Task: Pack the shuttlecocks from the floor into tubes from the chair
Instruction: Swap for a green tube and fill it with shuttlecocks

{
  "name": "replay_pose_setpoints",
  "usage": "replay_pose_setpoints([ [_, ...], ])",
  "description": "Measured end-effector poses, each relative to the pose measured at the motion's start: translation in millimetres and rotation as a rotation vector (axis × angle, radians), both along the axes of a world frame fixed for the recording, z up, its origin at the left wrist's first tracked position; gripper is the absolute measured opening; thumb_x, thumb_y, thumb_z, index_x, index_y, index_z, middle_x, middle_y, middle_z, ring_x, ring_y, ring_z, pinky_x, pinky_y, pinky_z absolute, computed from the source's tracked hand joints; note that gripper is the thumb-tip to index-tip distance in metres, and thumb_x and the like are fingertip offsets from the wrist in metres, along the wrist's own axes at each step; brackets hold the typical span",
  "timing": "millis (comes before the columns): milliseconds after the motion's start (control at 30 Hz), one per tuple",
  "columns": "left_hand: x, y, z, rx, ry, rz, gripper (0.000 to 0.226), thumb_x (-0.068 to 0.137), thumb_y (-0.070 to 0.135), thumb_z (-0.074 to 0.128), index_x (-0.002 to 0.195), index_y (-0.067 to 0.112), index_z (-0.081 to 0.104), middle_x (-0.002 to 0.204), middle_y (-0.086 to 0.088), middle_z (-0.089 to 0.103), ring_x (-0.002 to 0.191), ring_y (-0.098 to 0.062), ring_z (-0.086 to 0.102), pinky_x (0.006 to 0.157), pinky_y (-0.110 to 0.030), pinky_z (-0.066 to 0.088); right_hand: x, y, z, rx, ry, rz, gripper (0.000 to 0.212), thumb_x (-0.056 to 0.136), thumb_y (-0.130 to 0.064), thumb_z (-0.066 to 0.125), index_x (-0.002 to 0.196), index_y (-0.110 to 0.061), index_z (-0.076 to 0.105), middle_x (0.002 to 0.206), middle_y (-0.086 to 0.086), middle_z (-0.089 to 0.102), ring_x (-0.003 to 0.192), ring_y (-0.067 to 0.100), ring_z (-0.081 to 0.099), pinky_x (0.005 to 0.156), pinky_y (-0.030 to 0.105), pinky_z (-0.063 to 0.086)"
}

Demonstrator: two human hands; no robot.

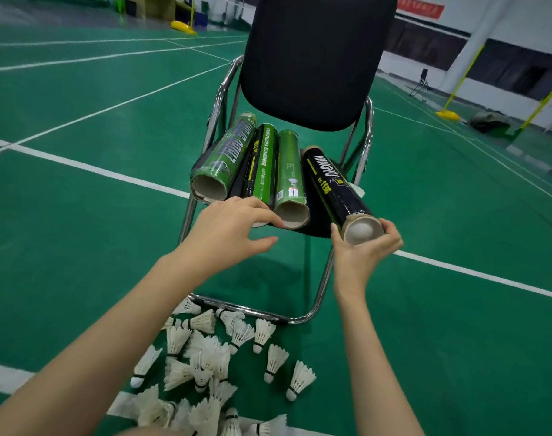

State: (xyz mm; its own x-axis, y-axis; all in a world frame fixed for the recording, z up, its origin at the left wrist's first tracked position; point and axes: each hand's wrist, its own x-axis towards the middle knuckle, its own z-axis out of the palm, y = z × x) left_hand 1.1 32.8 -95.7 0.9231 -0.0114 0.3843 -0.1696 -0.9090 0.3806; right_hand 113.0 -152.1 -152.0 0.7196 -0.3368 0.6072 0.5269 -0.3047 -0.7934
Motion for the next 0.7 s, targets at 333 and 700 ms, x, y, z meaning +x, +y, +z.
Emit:
replay_pose_setpoints([
  [333, 4.5, 10.1, -13.9, -0.049, 0.053, 0.019, 0.021, 0.086, 0.044, 0.058, 0.107, 0.044, 0.062, 0.116, 0.018, 0.056, 0.106, -0.007, 0.049, 0.077, -0.028, 0.041, -1.3, 5.0, -32.7, -0.345, 0.154, 0.254, 0.077, 0.072, -0.008, 0.077, 0.134, -0.005, 0.031, 0.136, 0.01, 0.022, 0.116, -0.004, 0.022, 0.1, -0.002, 0.015],
  [700, 11.3, 16.8, -25.3, -0.055, 0.048, 0.026, 0.024, 0.085, 0.043, 0.06, 0.108, 0.043, 0.062, 0.116, 0.017, 0.057, 0.106, -0.008, 0.05, 0.073, -0.026, 0.039, -2.1, 0.3, -25.9, -0.387, 0.193, 0.316, 0.088, 0.073, -0.02, 0.078, 0.142, -0.019, 0.023, 0.147, 0.005, 0.019, 0.136, 0.012, 0.02, 0.11, 0.012, 0.016],
])
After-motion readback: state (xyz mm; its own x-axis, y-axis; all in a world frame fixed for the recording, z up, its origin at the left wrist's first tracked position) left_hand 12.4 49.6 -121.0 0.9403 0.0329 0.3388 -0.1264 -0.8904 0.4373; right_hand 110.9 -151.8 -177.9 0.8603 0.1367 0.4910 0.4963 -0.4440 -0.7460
